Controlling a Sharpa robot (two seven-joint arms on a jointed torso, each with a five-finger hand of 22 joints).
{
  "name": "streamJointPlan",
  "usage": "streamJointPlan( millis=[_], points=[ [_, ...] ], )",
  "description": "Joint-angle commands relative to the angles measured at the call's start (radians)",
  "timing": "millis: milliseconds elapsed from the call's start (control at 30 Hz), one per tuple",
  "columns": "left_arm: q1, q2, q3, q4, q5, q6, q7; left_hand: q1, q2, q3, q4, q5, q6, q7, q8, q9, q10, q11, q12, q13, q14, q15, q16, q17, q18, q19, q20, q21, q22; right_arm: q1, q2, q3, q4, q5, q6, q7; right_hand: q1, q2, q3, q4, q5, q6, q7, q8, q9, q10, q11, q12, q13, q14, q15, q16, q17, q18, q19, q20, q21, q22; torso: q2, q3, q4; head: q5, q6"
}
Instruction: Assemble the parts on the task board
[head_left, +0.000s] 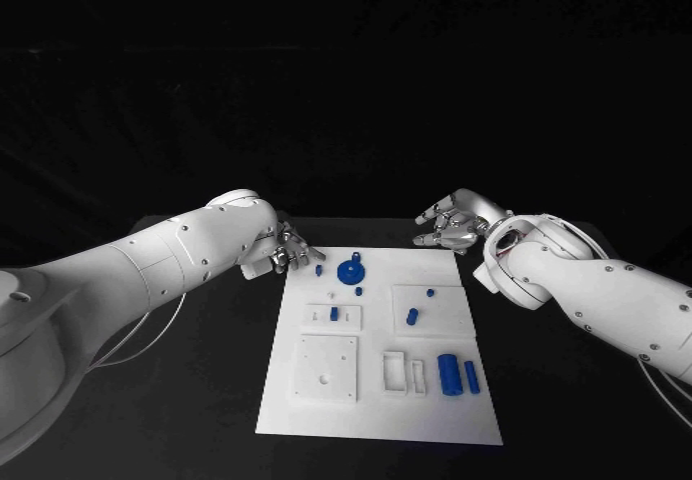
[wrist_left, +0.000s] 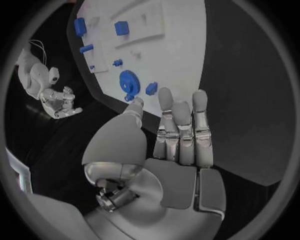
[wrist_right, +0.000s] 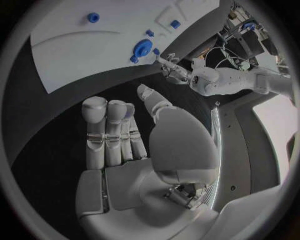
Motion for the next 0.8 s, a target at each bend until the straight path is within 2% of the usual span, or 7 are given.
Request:
streamJointPlan(
  millis=[33, 133, 467, 600, 800],
  points=[
    [-0.003, 0.006, 0.000, -0.006, 0.037, 0.015, 0.029, -0.013, 0.000, 0.002, 0.012, -0.020, -0.007, -0.001, 0.000, 0.002, 0.017, 0.007, 0.000, 0.001, -0.002, 0.002, 0.006, -0.001, -0.001, 0.002, 0.004, -0.005, 0.020, 0.000, 0.001, 0.002, 0.003, -0.008, -0.001, 0.008, -0.006, 0.002, 0.000, 0.003, 0.003, 0.004, 0.001, -0.005, -0.001, -0.001, -0.004, 0.001, -0.001, 0.004, 0.000, -0.004, 0.000, 0.008, 0.025, -0.004, -0.004, 0.079, 0.004, -0.0016, -0.0006, -0.002, 0.001],
    [-0.004, 0.008, 0.000, -0.009, 0.049, 0.013, 0.031, -0.020, -0.005, 0.010, 0.028, -0.037, -0.008, -0.001, 0.000, 0.003, 0.016, 0.007, 0.001, 0.002, -0.002, 0.002, 0.007, -0.002, -0.001, 0.003, 0.005, -0.005, 0.021, 0.000, 0.002, 0.003, 0.003, -0.009, -0.001, 0.007, -0.006, 0.002, 0.000, 0.003, 0.003, 0.004, 0.001, -0.005, -0.001, -0.001, -0.004, 0.001, -0.001, 0.004, 0.000, -0.004, 0.000, 0.008, 0.025, -0.004, -0.004, 0.079, 0.004, -0.0016, -0.0001, -0.002, 0.000],
    [-0.005, 0.011, 0.000, -0.010, 0.068, 0.037, 0.033, -0.021, -0.003, 0.012, 0.031, -0.040, -0.007, -0.001, 0.000, 0.004, 0.016, 0.008, 0.001, 0.002, -0.003, 0.002, 0.007, -0.002, -0.001, 0.001, 0.005, -0.005, 0.020, 0.000, 0.003, 0.004, 0.001, -0.014, 0.001, 0.006, -0.004, 0.001, 0.004, 0.002, 0.007, 0.005, 0.001, -0.005, -0.001, 0.000, -0.004, 0.002, -0.001, 0.004, -0.001, -0.004, 0.000, 0.007, 0.025, -0.005, -0.001, 0.080, 0.003, -0.0013, -0.0002, -0.004, -0.001],
    [-0.005, 0.012, 0.000, -0.009, 0.070, 0.053, 0.029, -0.016, 0.018, 0.000, -0.010, -0.037, -0.004, -0.002, -0.001, 0.004, 0.015, 0.007, 0.002, 0.001, -0.005, 0.002, 0.009, -0.002, -0.001, 0.000, 0.005, -0.005, 0.021, 0.000, 0.003, 0.004, 0.001, -0.015, 0.002, 0.005, -0.004, 0.001, 0.004, 0.002, 0.007, 0.005, 0.001, -0.005, -0.001, 0.000, -0.004, 0.002, -0.001, 0.004, -0.001, -0.004, 0.000, 0.007, 0.025, -0.005, -0.001, 0.080, 0.003, -0.0014, 0.0004, -0.004, -0.001],
    [-0.006, 0.012, -0.001, -0.011, 0.070, 0.075, 0.023, 0.005, 0.067, -0.028, -0.080, 0.003, 0.007, -0.003, -0.001, 0.003, 0.014, 0.007, 0.004, 0.002, -0.006, 0.001, 0.012, -0.002, -0.002, -0.002, 0.004, -0.003, 0.021, 0.000, 0.003, 0.004, 0.000, -0.015, 0.004, 0.005, -0.005, 0.000, 0.004, 0.001, 0.009, 0.005, 0.001, -0.005, -0.001, 0.000, -0.004, 0.002, -0.001, 0.004, -0.001, -0.003, 0.001, 0.007, 0.025, -0.005, -0.001, 0.080, 0.004, -0.0009, 0.0005, -0.005, 0.000]
  ],
)
